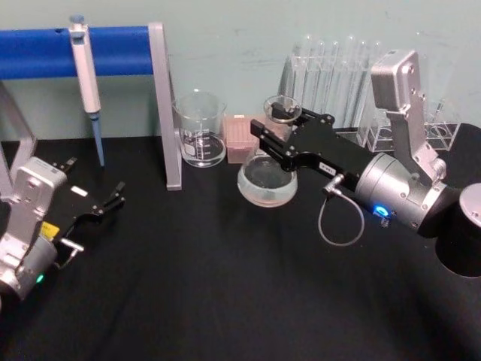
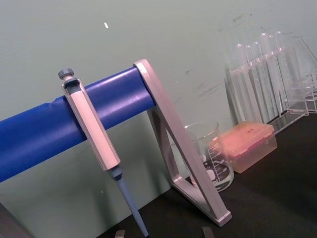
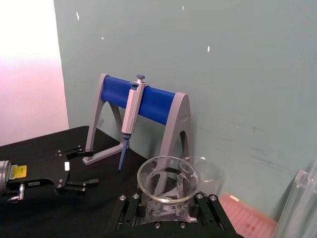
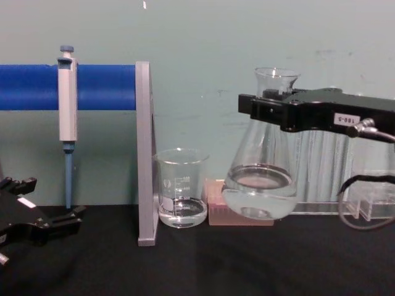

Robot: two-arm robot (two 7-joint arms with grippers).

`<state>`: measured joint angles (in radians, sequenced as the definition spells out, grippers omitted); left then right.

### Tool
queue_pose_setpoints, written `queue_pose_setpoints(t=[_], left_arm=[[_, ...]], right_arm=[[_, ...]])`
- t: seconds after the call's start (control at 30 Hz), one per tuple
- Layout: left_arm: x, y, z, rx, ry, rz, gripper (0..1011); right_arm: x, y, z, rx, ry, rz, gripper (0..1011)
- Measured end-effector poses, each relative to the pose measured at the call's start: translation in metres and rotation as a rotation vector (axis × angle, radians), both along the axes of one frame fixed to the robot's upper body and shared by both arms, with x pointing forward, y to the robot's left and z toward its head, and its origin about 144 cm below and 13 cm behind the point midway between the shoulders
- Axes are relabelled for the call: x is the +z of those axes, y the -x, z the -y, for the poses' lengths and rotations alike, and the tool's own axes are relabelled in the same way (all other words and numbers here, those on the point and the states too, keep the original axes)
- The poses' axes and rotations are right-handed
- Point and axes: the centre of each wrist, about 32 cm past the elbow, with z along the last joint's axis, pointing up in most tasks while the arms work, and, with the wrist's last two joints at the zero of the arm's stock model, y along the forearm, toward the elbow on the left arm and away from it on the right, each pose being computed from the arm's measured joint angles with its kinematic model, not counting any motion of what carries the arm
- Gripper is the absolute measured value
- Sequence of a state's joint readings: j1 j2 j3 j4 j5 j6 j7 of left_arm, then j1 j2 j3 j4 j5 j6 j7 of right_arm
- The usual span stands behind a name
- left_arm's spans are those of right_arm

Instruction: Grasp the erlenmeyer flask with one hand, shake it three times, then place it back.

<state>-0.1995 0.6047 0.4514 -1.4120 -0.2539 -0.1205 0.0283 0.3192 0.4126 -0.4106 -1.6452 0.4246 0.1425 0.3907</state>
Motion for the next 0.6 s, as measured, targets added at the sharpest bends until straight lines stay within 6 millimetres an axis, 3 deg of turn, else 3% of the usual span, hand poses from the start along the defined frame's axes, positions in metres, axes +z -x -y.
queue_pose_setpoints(t=[0.6], left_arm=[[0.0, 0.0, 0.0, 0.0, 0.0, 0.0, 1001]], right_arm=[[-0.0018, -0.0023, -0.0039, 0.035, 0.007, 0.002, 449]])
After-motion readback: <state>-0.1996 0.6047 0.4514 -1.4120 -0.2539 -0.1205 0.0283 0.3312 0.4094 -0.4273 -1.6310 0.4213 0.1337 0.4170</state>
